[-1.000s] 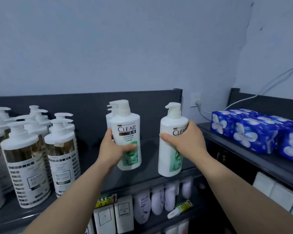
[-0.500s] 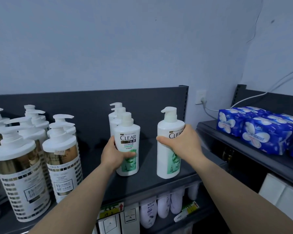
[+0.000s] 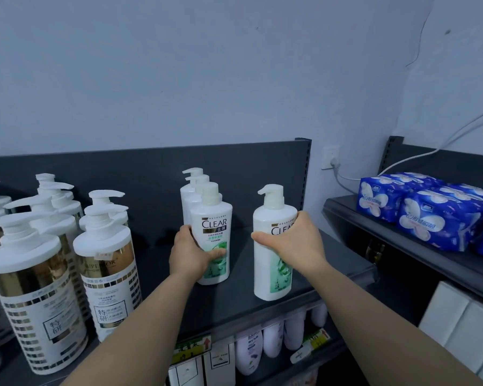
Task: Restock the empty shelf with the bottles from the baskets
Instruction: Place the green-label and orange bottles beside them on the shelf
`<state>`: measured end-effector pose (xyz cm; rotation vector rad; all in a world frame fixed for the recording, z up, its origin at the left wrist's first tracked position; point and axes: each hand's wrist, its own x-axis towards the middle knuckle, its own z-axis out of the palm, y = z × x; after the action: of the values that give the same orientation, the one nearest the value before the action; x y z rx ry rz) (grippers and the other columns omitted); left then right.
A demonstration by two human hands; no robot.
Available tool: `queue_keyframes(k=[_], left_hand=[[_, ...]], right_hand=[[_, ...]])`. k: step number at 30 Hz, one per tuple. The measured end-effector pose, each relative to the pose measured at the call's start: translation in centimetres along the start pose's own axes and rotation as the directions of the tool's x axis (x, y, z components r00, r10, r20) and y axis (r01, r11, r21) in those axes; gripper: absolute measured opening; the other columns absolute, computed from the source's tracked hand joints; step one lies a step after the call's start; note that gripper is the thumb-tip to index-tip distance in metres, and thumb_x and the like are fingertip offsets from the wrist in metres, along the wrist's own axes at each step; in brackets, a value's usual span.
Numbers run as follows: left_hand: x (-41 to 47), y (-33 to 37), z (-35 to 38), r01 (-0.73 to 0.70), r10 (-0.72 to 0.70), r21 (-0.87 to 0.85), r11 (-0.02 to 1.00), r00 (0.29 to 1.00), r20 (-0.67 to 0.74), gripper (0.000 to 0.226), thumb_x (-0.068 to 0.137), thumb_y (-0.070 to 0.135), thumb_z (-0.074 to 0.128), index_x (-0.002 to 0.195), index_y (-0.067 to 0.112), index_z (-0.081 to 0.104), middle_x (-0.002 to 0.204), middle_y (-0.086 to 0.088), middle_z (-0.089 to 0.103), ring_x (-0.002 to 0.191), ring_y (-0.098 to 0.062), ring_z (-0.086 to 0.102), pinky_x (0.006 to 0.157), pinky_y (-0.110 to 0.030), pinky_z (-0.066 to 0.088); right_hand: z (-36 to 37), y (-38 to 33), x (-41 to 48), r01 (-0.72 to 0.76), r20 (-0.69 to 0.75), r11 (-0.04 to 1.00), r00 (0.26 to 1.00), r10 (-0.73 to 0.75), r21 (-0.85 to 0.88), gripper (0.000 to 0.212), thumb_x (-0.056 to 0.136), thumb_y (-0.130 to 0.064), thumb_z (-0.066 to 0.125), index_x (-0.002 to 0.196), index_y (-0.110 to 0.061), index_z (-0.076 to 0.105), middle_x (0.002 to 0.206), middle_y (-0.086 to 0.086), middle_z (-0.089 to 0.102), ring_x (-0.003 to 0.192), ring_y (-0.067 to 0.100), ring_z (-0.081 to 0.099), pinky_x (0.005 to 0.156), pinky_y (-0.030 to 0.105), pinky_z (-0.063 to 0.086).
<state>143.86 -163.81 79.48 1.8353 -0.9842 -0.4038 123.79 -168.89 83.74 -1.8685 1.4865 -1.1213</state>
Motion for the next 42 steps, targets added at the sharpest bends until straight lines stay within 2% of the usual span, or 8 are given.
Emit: queue_keyframes(k=[6,12,15,21,31,34,38,42], left_hand=[[-1.0,1.1,-1.4,-0.045,0.038,0.138,0.989,0.998,0.056,0.074,0.071,0.033,0.082,0.129,0.014,0.041,0.127,-0.007,0.043,0.121,-0.026,0.044,0.098,-0.042,0.045],[-4.5,0.5,-4.5,-0.187,0.172,0.230,0.955,0.981,0.087,0.066,0.090,0.026,0.063,0.145,0.011,0.030,0.136,-0.009,0.041,0.125,-0.024,0.044,0.101,-0.032,0.038],[-6.5,-0.2,-5.7,-0.216,0.196,0.237,0.947,0.975,0.108,0.058,0.093,0.023,0.058,0.143,0.012,0.031,0.132,-0.008,0.044,0.120,-0.021,0.047,0.095,-0.027,0.037],[-8.2,-1.3,-6.5,-0.278,0.251,0.379,0.882,0.960,0.121,0.068,0.095,0.028,0.054,0.150,0.010,0.018,0.143,-0.010,0.036,0.132,-0.025,0.039,0.108,-0.034,0.034],[-9.6,-2.1,-6.7,-0.330,0.286,0.536,0.778,0.944,0.166,0.071,0.095,0.036,0.052,0.151,0.012,0.015,0.145,-0.008,0.034,0.130,-0.025,0.039,0.106,-0.034,0.036],[-10.1,-1.9,-6.5,-0.343,0.296,0.546,0.765,0.939,0.176,0.070,0.095,0.036,0.051,0.151,0.013,0.015,0.144,-0.007,0.035,0.129,-0.025,0.040,0.105,-0.033,0.037],[-11.1,-1.2,-5.8,-0.369,0.319,0.544,0.753,0.929,0.188,0.066,0.095,0.036,0.051,0.149,0.014,0.019,0.139,-0.006,0.037,0.125,-0.024,0.041,0.100,-0.032,0.039],[-12.6,-0.6,-4.4,-0.402,0.359,0.543,0.738,0.914,0.189,0.058,0.094,0.037,0.051,0.144,0.017,0.028,0.131,-0.004,0.044,0.116,-0.022,0.046,0.092,-0.032,0.045]], right_hand=[[0.8,-1.4,-1.4,0.008,0.003,1.000,1.000,-0.008,0.001,0.084,0.043,-0.063,0.078,0.108,-0.020,0.047,0.104,-0.007,0.056,0.096,0.015,0.059,0.077,0.037,0.054],[2.7,-3.7,-3.0,0.050,-0.007,0.999,0.999,-0.050,-0.004,0.081,0.052,-0.058,0.083,0.110,-0.015,0.044,0.106,-0.005,0.050,0.092,0.014,0.051,0.072,0.031,0.045],[4.2,-4.6,-3.8,0.031,0.007,0.999,1.000,-0.031,0.015,0.079,0.053,-0.057,0.083,0.107,-0.015,0.043,0.106,-0.004,0.050,0.090,0.014,0.049,0.071,0.030,0.043],[6.4,-5.9,-4.9,-0.021,0.002,1.000,1.000,0.021,0.007,0.080,0.051,-0.059,0.083,0.104,-0.015,0.042,0.105,-0.004,0.049,0.093,0.020,0.058,0.075,0.035,0.051],[7.3,-5.1,-5.7,0.025,-0.004,1.000,1.000,-0.025,-0.010,0.081,0.058,-0.061,0.080,0.109,-0.013,0.039,0.105,-0.003,0.041,0.096,0.024,0.058,0.074,0.036,0.051],[6.8,-4.3,-6.1,0.068,0.044,0.996,0.997,-0.066,-0.054,0.088,0.059,-0.064,0.077,0.119,-0.013,0.037,0.114,0.000,0.043,0.107,0.024,0.054,0.083,0.038,0.051],[4.8,-2.3,-6.5,0.143,0.107,0.979,0.986,-0.128,-0.146,0.099,0.071,-0.063,0.071,0.141,-0.006,0.030,0.142,0.010,0.040,0.132,0.026,0.040,0.108,0.038,0.036],[2.3,0.7,-7.2,0.201,0.153,0.955,0.973,-0.170,-0.216,0.091,0.084,-0.055,0.063,0.150,-0.007,0.022,0.155,0.009,0.029,0.143,0.024,0.027,0.117,0.038,0.025]])
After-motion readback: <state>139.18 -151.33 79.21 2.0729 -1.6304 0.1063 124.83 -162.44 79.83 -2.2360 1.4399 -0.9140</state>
